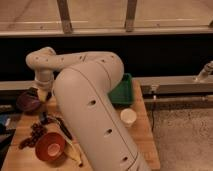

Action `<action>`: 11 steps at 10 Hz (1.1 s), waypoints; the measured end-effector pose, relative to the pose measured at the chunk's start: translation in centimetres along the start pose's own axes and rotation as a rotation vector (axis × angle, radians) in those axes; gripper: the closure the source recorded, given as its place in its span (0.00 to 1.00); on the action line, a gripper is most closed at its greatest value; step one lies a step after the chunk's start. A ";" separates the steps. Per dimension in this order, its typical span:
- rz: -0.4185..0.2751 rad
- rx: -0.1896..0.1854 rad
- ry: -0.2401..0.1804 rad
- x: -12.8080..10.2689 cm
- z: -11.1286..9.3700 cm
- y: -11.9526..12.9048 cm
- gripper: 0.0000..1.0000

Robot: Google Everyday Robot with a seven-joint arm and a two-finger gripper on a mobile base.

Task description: Wipe purple bowl with eraser

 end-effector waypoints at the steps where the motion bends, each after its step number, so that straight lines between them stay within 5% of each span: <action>1: 0.027 -0.004 -0.016 0.5 0.0 -0.1 1.00; 4: 0.106 -0.033 -0.088 1.6 0.6 -0.1 1.00; 11: 0.046 -0.074 -0.233 -3.1 1.5 2.4 1.00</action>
